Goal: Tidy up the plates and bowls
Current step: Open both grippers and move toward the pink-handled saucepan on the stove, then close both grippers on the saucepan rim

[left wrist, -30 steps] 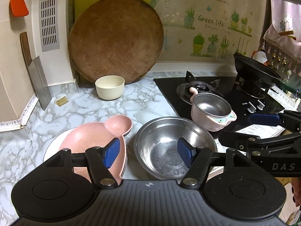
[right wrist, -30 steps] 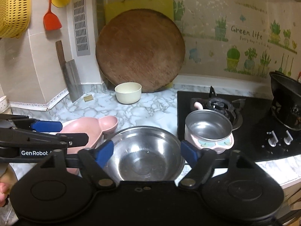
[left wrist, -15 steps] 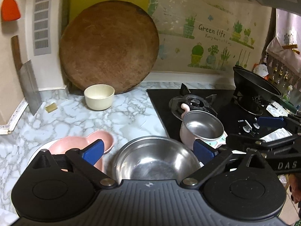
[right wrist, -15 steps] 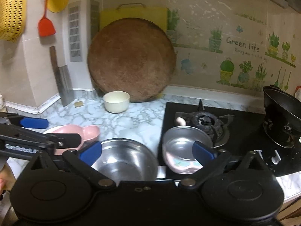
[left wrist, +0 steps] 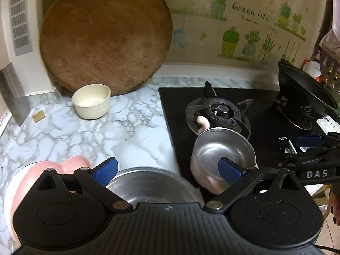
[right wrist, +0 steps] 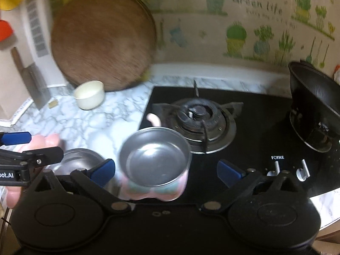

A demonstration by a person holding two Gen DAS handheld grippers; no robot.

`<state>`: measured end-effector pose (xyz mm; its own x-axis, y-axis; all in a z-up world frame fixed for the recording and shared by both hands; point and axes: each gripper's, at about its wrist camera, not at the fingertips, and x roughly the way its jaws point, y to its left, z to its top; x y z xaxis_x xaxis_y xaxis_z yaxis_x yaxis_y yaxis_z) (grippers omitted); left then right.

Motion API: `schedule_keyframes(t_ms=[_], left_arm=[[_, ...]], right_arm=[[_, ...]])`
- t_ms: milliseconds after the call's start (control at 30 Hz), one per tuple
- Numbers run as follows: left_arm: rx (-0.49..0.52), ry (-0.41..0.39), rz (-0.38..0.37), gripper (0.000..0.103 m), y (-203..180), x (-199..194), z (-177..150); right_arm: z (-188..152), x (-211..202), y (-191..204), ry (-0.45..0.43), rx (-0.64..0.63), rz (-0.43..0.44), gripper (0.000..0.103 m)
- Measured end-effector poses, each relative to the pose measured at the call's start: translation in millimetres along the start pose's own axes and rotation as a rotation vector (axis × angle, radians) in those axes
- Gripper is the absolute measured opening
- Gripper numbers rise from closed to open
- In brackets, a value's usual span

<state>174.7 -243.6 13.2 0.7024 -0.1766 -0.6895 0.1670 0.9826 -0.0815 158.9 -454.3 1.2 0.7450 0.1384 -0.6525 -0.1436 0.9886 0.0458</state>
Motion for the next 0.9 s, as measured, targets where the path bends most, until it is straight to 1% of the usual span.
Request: schedule_keyframes(t_ms=[133, 233, 367, 433, 467, 500, 533, 567, 600, 633, 667, 700, 733, 767, 800, 833, 900], left_arm=[[-0.014, 0.041, 0.017, 0.101, -10.9, 24.6, 10.1], [-0.052, 0.045, 0.033, 0.101, -12.0, 41.5, 12.9], [-0.091, 0.109, 0.031, 0.101, -13.0, 69.0, 14.6], [-0.093, 0.131, 0.035, 0.101, -16.3, 80.6, 14.4], [-0.091, 0.139, 0.033, 0.099, -17.9, 85.3, 14.1], [-0.091, 0.152, 0.033, 0.096, -19.5, 90.8, 13.8], [-0.096, 0.169, 0.025, 0.088, -20.6, 96.0, 13.5], [-0.104, 0.187, 0.015, 0.078, -20.6, 101.0, 13.4], [-0.116, 0.209, 0.009, 0.072, -20.2, 105.7, 13.1], [-0.128, 0.228, 0.004, 0.063, -19.6, 110.6, 12.5], [-0.135, 0.243, 0.000, 0.060, -19.9, 114.6, 11.8], [-0.137, 0.252, -0.002, 0.058, -20.5, 117.9, 11.0], [-0.134, 0.257, -0.002, 0.054, -21.8, 120.3, 10.1], [-0.132, 0.260, -0.002, 0.049, -23.3, 122.2, 9.3], [-0.134, 0.264, -0.006, 0.045, -24.2, 124.0, 8.8], [-0.140, 0.267, -0.009, 0.039, -24.6, 126.0, 8.6], [-0.148, 0.275, -0.006, 0.033, -25.4, 128.9, 7.9]], right_arm=[[8.2, 22.1, -16.7, 0.037, 0.011, 0.001, 0.100], [10.7, 39.0, -25.0, 0.060, 0.017, 0.007, 0.099], [11.8, 60.2, -31.0, 0.087, 0.024, 0.007, 0.093], [12.0, 70.0, -34.1, 0.104, 0.029, 0.012, 0.090], [11.8, 74.6, -35.7, 0.111, 0.033, 0.010, 0.088], [11.5, 78.7, -37.1, 0.117, 0.037, 0.009, 0.086], [11.5, 81.9, -38.1, 0.125, 0.039, 0.013, 0.086], [11.3, 85.5, -39.7, 0.133, 0.044, 0.015, 0.084], [11.0, 88.5, -41.4, 0.137, 0.051, 0.011, 0.081], [10.9, 90.9, -42.5, 0.141, 0.055, 0.013, 0.080], [10.8, 93.3, -43.4, 0.145, 0.057, 0.019, 0.077], [11.0, 95.2, -43.9, 0.150, 0.060, 0.022, 0.073], [10.7, 96.8, -44.2, 0.153, 0.062, 0.027, 0.070], [11.5, 98.4, -43.7, 0.156, 0.059, 0.034, 0.066], [11.6, 99.9, -43.2, 0.160, 0.055, 0.038, 0.062], [11.5, 101.4, -42.8, 0.165, 0.051, 0.041, 0.060], [11.5, 105.2, -41.3, 0.177, 0.041, 0.046, 0.052]])
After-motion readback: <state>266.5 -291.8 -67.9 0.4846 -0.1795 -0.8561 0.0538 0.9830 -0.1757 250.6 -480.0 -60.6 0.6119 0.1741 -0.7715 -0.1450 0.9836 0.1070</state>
